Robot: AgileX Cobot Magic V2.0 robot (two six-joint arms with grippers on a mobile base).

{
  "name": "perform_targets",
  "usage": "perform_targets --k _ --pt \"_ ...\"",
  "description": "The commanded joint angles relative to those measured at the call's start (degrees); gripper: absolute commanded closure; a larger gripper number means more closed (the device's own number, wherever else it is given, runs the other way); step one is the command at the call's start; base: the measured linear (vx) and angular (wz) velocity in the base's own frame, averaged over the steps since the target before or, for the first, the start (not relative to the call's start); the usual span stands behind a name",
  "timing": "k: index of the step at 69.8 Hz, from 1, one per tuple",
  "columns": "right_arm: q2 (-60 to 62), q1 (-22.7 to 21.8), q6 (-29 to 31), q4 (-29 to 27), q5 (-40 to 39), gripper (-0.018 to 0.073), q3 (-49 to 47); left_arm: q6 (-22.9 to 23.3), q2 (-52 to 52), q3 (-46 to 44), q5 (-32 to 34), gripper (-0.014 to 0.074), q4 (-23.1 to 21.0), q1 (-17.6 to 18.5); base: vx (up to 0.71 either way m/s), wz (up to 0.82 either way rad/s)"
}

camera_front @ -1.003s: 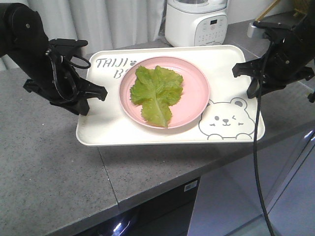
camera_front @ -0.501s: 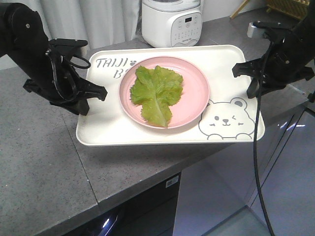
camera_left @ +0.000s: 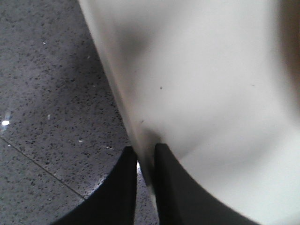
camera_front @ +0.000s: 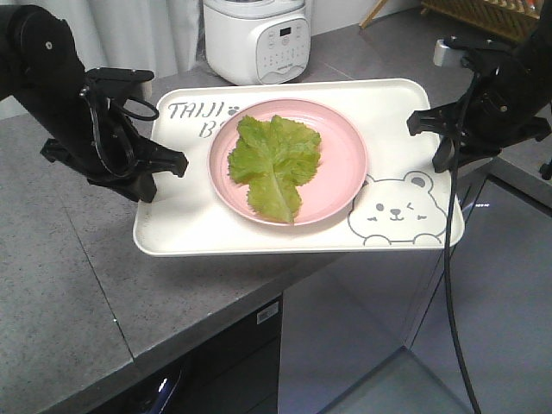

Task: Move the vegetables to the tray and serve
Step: 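Keep holding the tray and drive the base along the kitchen cabinets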

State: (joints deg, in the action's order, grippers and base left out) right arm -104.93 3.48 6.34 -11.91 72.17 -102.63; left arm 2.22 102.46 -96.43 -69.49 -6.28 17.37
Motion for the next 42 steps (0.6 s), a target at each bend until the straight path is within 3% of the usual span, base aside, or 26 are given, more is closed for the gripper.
perform_targets --k 1,42 --pt "3.5 0.4 1.4 -3.8 1.3 0.0569 -1.6 -1.4 -3.4 -1.8 2.8 0.0602 -4.1 1.0 -0.02 -0.19" --pt "3.5 0.4 1.4 -3.8 1.3 0.0569 -1.6 -1.4 -3.4 -1.8 2.8 0.0602 -4.1 1.0 -0.02 -0.19"
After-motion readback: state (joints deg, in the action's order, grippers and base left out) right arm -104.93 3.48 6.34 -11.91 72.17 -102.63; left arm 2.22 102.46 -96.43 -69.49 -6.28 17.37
